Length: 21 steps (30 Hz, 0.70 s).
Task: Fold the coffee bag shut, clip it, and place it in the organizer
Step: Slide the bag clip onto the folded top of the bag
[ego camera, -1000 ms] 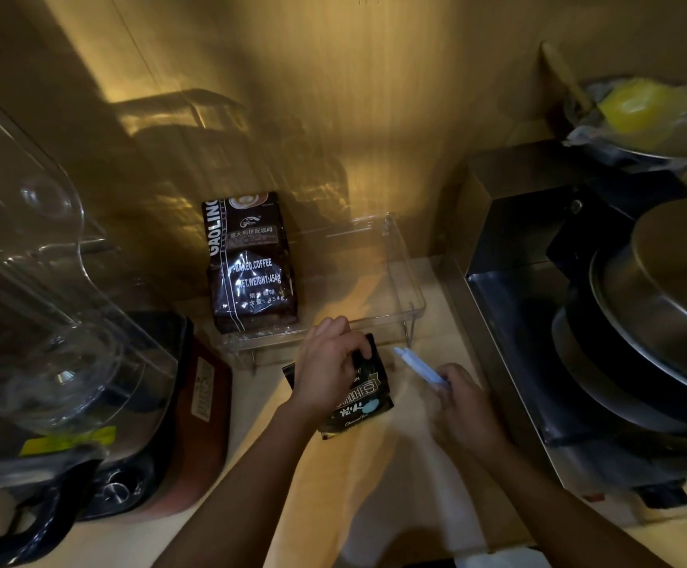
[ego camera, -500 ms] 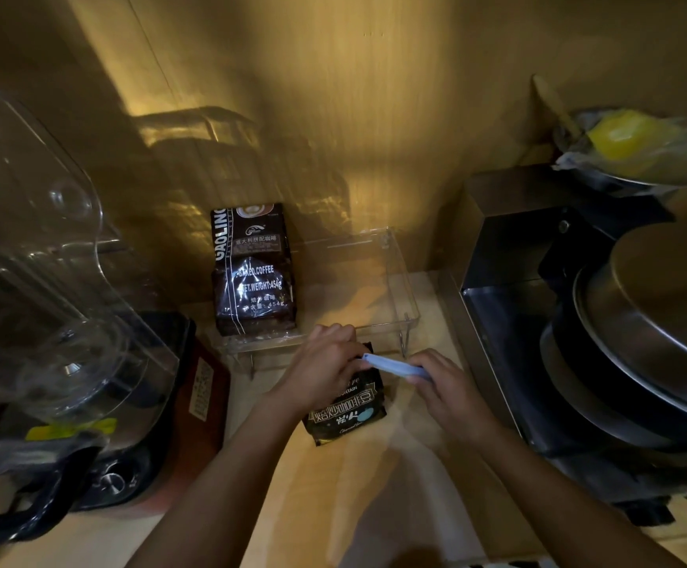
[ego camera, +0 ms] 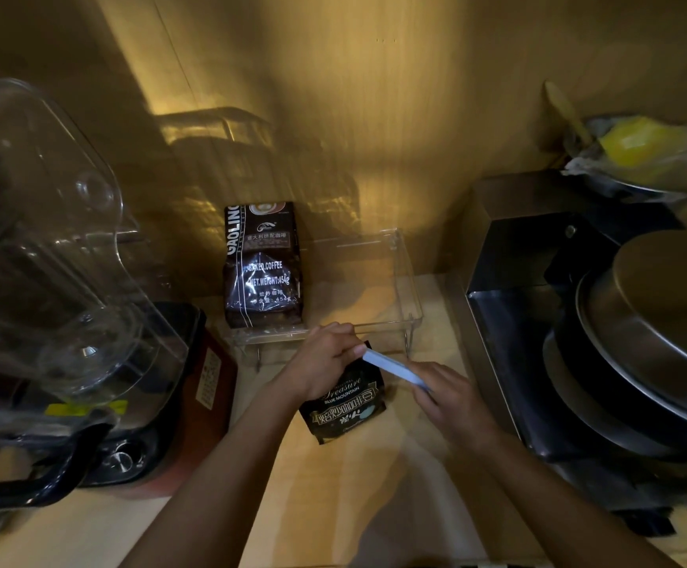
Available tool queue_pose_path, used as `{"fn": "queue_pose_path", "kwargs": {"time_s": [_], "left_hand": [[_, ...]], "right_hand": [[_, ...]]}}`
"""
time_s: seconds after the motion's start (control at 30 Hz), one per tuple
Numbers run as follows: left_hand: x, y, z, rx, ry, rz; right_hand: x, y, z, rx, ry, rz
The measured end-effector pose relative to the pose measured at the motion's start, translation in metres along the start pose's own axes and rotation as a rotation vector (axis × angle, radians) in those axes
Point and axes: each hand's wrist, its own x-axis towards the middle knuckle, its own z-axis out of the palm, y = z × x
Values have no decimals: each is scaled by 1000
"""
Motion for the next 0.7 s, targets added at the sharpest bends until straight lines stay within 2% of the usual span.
{"fn": "queue_pose_path", "kwargs": {"time_s": [0.23, 0.37, 0.57, 0.7], "left_hand": [[1, 3, 0, -60, -8, -25], [1, 7, 3, -18, 12, -9], [-3, 7, 3, -78, 15, -24], [-4, 0, 2, 122, 133, -17]], "right_hand": [[-8, 4, 0, 18, 7, -11], [-10, 10, 0, 65, 11, 88], [-10, 14, -1, 115, -29, 204], [-13, 18, -5, 88, -113, 238]]}}
